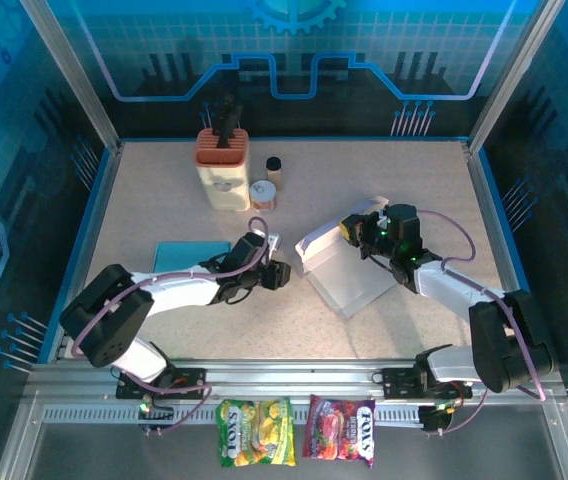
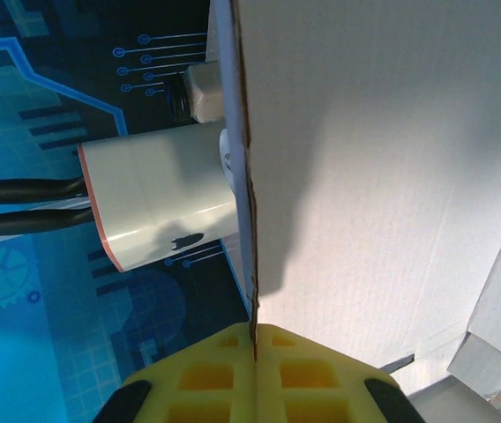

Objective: Fold the paper box

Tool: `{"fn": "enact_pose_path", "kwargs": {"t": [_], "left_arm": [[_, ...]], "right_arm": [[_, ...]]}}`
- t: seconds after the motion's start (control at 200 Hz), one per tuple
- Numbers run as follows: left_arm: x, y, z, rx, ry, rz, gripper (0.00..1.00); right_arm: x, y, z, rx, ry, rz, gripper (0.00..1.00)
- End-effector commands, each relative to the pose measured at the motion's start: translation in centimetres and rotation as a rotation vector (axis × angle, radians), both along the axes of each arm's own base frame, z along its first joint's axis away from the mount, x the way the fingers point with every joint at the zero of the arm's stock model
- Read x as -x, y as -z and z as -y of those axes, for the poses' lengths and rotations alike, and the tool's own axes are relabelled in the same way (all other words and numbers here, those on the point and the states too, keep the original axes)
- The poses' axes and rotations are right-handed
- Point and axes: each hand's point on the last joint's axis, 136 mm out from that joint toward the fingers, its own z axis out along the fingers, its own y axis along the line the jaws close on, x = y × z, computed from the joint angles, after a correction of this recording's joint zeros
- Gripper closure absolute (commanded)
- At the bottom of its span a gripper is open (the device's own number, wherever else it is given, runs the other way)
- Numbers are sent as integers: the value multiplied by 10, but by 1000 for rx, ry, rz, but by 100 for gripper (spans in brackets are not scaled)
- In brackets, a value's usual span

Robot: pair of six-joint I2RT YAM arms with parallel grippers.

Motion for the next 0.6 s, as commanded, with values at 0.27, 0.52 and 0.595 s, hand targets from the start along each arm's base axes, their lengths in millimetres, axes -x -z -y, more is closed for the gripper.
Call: {"fn": "enact_pose_path", "kwargs": {"t": [0.27, 0.52, 0.595], "left_arm": [[-14, -7, 47, 6, 289, 168, 54], [-18, -16, 63, -4, 320, 228, 61], [-18, -19, 69, -5, 325, 241, 62]], "right_arm": [[9, 8, -8, 11, -50, 2, 100], [8, 2, -11, 8, -51, 19, 100], [6, 2, -12, 5, -50, 27, 100]]}}
